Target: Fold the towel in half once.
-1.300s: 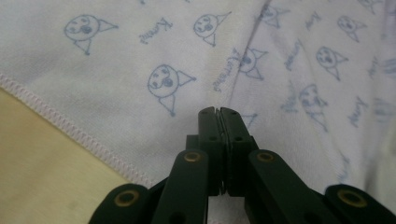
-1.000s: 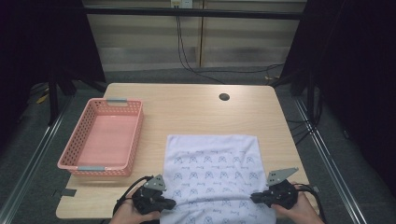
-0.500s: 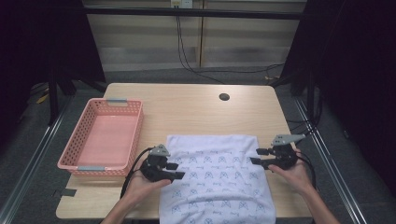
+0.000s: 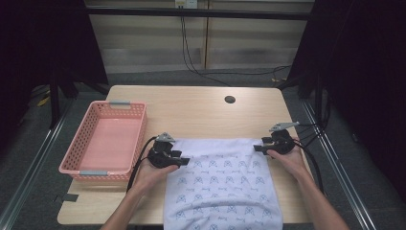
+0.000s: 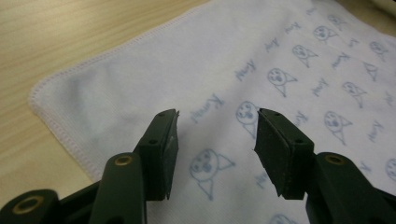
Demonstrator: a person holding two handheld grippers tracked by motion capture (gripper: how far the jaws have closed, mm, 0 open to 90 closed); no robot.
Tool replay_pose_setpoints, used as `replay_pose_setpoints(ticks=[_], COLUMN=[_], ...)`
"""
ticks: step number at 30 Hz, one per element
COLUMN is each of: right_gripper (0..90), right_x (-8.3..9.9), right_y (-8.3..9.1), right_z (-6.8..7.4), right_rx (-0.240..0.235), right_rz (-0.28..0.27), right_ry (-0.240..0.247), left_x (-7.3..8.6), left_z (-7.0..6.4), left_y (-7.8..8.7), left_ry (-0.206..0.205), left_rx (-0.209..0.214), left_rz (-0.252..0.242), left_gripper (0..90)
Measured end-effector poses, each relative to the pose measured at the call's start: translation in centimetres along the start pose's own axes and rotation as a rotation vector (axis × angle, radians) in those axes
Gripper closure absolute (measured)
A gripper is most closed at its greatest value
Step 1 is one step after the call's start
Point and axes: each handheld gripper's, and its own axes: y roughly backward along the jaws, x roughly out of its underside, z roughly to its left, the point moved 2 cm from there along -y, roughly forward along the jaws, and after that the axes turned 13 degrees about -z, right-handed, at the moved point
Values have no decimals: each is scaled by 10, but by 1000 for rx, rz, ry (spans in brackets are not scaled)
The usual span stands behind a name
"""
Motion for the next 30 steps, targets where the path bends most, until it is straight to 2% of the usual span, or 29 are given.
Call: replay_pose_setpoints(ticks=[1, 2, 4, 6, 7, 9, 10, 12, 14, 16, 17, 20, 21, 22, 24, 25, 26, 27, 28, 29, 30], right_gripper=[403, 401, 435, 549, 549, 760, 760, 850, 865, 869, 869, 869, 868, 868, 867, 865, 865, 865, 865, 864, 863], right_x=[1, 1, 2, 2, 2, 2, 2, 3, 4, 5, 5, 4, 4, 4, 4, 3, 3, 3, 3, 3, 3], right_y=[-3, -5, -6, -6, -6, -4, -4, -2, 0, 2, 5, 7, 8, 9, 10, 11, 11, 11, 11, 12, 12], right_z=[0, 1, 2, 5, 5, 11, 11, 14, 14, 13, 11, 10, 9, 9, 10, 11, 12, 11, 11, 11, 11], right_rx=[-4, -1, -5, -3, -3, -45, -45, -64, -83, -96, -102, -103, -106, -109, -107, -113, -115, -115, -115, -117, -118], right_rz=[1, -2, -13, -8, -8, -8, -8, 4, 3, -1, -15, -25, -32, -35, -38, -40, -40, -43, -43, -44, -44], right_ry=[-5, 15, 19, 28, 28, 34, 34, 26, -5, -12, -25, -37, -43, -41, -39, -33, -36, -35, -35, -34, -35], left_x=[-2, -2, -4, -6, -6, -7, -7, -5, -3, -4, -5, -6, -5, -4, -4, -5, -5, -5, -5, -3, -3], left_z=[4, 4, 8, 14, 14, 19, 19, 24, 26, 27, 27, 29, 30, 32, 33, 36, 36, 39, 39, 43, 43], left_y=[-2, -2, -4, -8, -8, -11, -11, -13, -14, -13, -12, -13, -15, -17, -17, -14, -14, -12, -12, -11, -11], left_ry=[2, 2, 17, 15, 15, 19, 19, 27, 38, 26, 28, 41, 30, 39, 47, 38, 38, 52, 52, 45, 45], left_rx=[-10, -10, -23, -49, -49, -61, -61, -69, -91, -92, -100, -83, -104, -118, -118, -138, -138, -157, -157, -199, -199], left_rz=[-16, -16, -28, -28, -28, -38, -38, -27, -23, -22, -38, -35, -16, -17, -17, -25, -25, -35, -35, -23, -23], left_gripper=[479, 476, 469, 459, 453, 434, 425, 404, 390, 373, 370, 381, 381, 366, 343, 341, 335, 319, 316, 301, 293])
